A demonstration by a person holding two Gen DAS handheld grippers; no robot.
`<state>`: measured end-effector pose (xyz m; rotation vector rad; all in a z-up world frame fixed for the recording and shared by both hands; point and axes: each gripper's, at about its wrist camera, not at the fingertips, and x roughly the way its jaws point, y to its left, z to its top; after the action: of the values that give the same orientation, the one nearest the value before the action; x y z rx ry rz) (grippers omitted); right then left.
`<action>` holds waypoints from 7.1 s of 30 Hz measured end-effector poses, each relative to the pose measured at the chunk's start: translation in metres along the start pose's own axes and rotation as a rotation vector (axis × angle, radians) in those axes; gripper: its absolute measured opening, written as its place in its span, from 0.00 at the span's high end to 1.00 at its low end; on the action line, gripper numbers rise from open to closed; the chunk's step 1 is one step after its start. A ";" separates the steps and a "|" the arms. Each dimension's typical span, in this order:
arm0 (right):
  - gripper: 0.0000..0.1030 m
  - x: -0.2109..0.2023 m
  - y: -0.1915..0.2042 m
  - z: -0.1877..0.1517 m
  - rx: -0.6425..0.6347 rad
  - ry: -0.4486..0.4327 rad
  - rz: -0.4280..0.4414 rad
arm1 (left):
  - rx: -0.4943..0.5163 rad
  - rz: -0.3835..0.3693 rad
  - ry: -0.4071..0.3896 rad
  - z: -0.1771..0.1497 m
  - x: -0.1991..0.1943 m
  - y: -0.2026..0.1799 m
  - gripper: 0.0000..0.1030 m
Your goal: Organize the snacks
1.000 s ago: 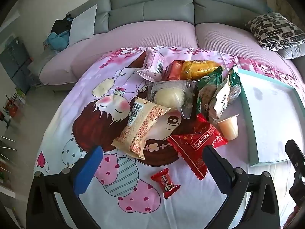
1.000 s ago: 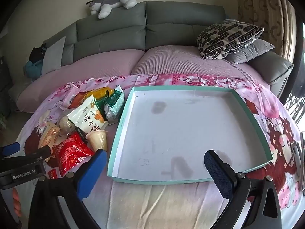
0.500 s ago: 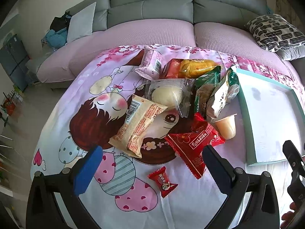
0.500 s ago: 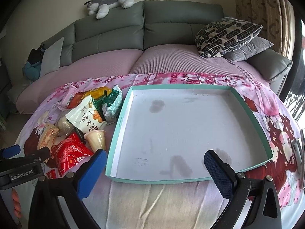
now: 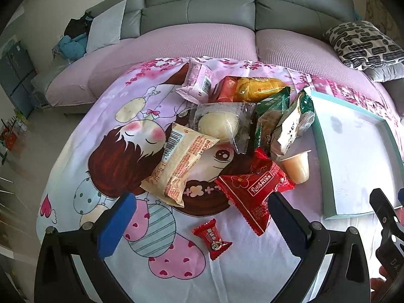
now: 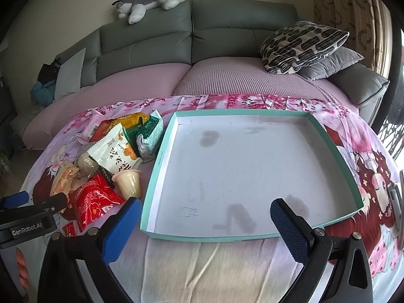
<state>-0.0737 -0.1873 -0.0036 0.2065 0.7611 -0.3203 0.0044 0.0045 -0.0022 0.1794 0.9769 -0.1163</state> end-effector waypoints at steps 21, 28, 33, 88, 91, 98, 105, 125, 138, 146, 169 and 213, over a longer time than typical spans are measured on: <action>0.00 0.003 0.000 -0.001 -0.006 0.025 -0.022 | -0.008 -0.025 0.003 0.000 0.000 0.001 0.00; 0.00 0.001 -0.001 -0.001 -0.001 0.019 -0.026 | -0.022 -0.027 -0.016 0.002 -0.002 0.005 0.00; 0.00 0.002 -0.001 -0.001 0.013 0.018 -0.015 | -0.045 -0.016 -0.038 0.003 -0.006 0.010 0.00; 0.00 0.024 0.076 -0.016 -0.100 0.146 0.199 | -0.010 -0.279 0.232 -0.047 0.036 0.016 0.78; 0.00 0.026 0.078 -0.014 -0.101 0.148 0.203 | -0.019 -0.290 0.228 -0.044 0.038 0.015 0.80; 0.00 0.027 0.085 -0.008 -0.105 0.131 0.236 | -0.042 -0.293 0.215 -0.035 0.041 0.028 0.81; 0.01 0.028 0.095 -0.003 -0.116 0.118 0.271 | -0.132 -0.266 0.171 -0.025 0.034 0.059 0.81; 0.08 0.080 0.151 -0.011 -0.249 0.222 0.289 | -0.241 -0.209 0.121 -0.020 0.027 0.105 0.81; 0.27 0.084 0.149 -0.008 -0.226 0.217 0.275 | -0.234 -0.207 0.125 -0.020 0.028 0.105 0.81; 0.31 0.076 0.147 -0.007 -0.217 0.197 0.291 | -0.236 -0.205 0.120 -0.019 0.026 0.106 0.81; 0.32 0.016 0.130 0.023 -0.181 0.053 0.378 | -0.197 -0.160 0.061 -0.004 0.002 0.090 0.81; 0.32 0.024 -0.133 0.078 0.286 -0.076 -0.069 | 0.174 -0.305 -0.090 0.106 0.006 -0.153 0.81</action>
<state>-0.0552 -0.3398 0.0260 0.4352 0.6464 -0.5003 0.0666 -0.1670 0.0352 0.1822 0.8990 -0.4857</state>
